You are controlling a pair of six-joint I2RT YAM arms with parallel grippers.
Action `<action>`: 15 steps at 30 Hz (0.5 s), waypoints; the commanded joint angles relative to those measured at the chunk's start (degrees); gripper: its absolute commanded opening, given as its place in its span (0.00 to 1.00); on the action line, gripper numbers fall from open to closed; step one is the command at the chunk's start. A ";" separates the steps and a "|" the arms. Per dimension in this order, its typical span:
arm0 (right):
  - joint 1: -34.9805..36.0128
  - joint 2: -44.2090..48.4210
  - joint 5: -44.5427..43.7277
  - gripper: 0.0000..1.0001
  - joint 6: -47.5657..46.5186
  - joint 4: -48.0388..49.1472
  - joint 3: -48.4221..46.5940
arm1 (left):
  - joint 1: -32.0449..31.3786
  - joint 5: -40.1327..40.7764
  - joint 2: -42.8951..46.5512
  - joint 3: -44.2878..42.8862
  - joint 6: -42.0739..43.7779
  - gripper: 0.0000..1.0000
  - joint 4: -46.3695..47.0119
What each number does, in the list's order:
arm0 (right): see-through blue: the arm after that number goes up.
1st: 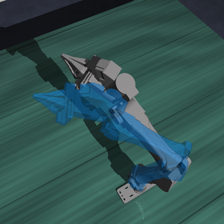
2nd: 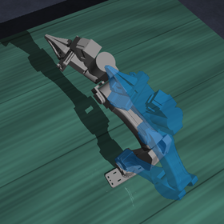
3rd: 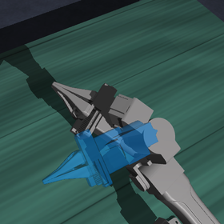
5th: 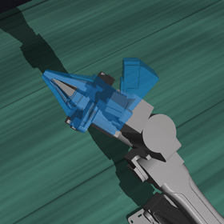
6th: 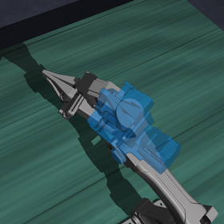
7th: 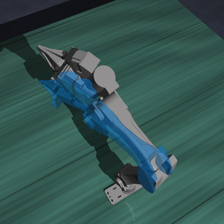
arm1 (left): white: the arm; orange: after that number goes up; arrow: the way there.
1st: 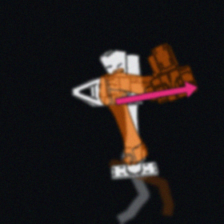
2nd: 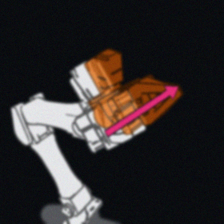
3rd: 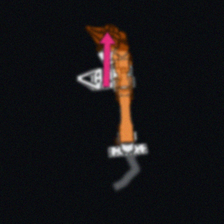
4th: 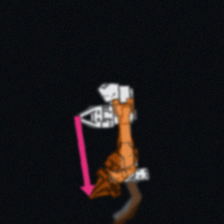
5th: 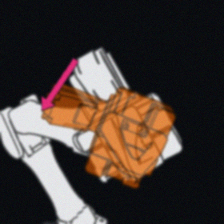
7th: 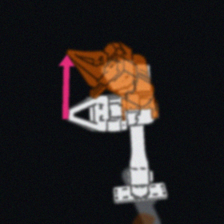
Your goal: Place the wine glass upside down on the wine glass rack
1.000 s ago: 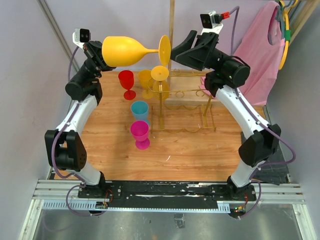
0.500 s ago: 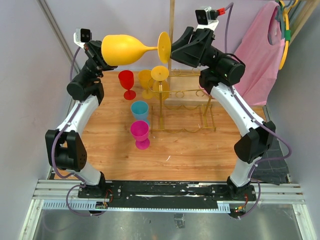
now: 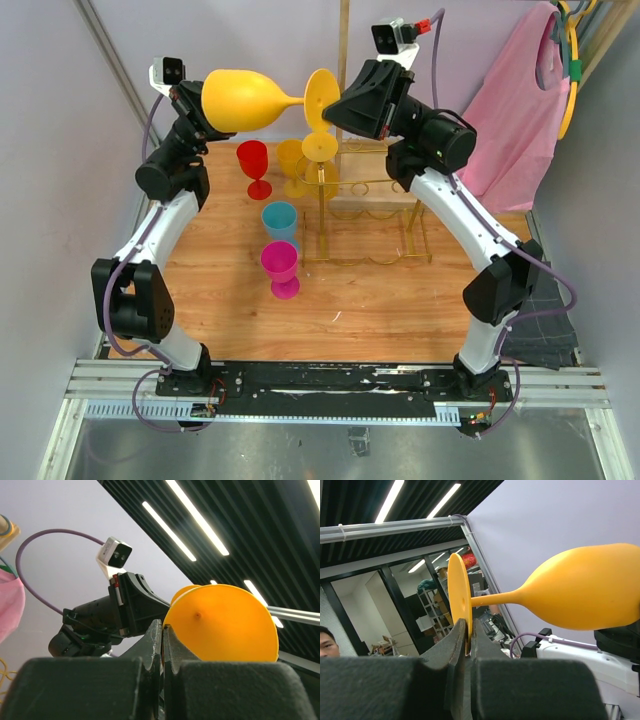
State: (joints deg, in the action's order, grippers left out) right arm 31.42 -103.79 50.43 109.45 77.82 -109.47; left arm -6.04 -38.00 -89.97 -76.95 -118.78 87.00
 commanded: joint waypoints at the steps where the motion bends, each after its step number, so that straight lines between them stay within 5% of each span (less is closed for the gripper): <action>1: 0.46 0.68 -1.10 0.01 -1.43 1.23 -1.08 | -0.30 0.67 0.89 -0.81 -15.57 0.04 15.14; 3: 0.48 0.86 -1.14 0.01 -1.42 1.50 -1.18 | -0.30 0.42 1.02 -0.92 -15.23 0.08 15.20; 9: 0.47 1.22 -1.73 0.01 -0.55 2.91 -1.19 | -0.21 0.56 0.71 -0.79 -14.66 0.47 15.45; 15: 0.38 3.04 -2.17 0.01 -0.53 3.98 0.18 | 2.26 -0.16 0.87 -0.54 -13.10 0.55 15.65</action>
State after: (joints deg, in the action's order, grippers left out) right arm 32.49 -103.72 50.41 109.80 78.00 -109.43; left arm -5.74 -38.04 -90.06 -76.95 -118.80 87.09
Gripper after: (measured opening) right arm 0.031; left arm 0.520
